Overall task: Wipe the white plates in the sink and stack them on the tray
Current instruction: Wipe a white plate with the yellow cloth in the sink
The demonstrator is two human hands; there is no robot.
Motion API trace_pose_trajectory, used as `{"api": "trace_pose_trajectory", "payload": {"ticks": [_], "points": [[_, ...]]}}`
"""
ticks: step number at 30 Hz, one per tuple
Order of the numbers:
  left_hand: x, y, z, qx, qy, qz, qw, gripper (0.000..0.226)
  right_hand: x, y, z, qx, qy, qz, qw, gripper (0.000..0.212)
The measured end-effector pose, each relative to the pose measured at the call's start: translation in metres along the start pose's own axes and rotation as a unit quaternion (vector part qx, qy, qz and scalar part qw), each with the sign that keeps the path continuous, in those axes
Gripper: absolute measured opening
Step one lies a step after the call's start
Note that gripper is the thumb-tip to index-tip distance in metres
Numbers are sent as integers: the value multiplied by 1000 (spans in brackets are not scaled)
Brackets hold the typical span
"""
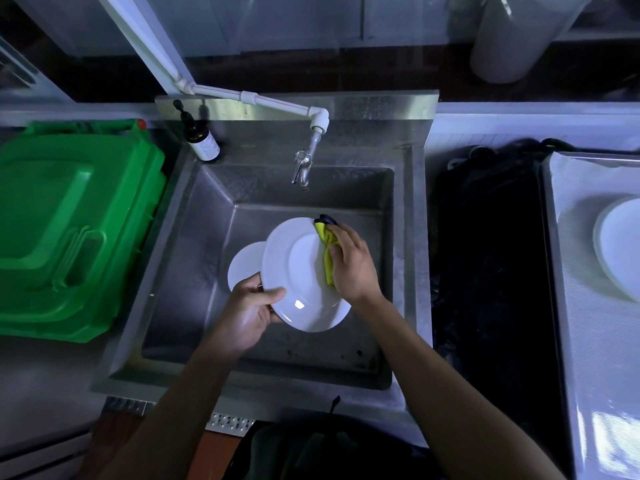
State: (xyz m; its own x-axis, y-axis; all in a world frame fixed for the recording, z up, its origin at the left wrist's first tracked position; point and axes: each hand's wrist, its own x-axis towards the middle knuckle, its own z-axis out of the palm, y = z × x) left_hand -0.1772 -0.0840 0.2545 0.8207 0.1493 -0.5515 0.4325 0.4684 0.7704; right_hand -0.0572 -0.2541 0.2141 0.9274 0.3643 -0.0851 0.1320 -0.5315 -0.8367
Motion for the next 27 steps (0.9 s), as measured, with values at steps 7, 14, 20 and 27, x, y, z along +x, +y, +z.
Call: {"api": "trace_pose_trajectory", "payload": {"ticks": [7,14,20,27], "points": [[4,-3,3,-40,2,9,999,50,-12,4,-1,14,3,33,999,42],[15,0,8,-66,60,19,996,37,-30,-7,21,2,3,0,1000,40],[22,3,-3,-89,115,29,989,36,-43,-38,56,-39,26,-26,999,37],[27,12,-15,-170,160,27,972,41,-50,-74,85,-84,42,-57,994,42]]}}
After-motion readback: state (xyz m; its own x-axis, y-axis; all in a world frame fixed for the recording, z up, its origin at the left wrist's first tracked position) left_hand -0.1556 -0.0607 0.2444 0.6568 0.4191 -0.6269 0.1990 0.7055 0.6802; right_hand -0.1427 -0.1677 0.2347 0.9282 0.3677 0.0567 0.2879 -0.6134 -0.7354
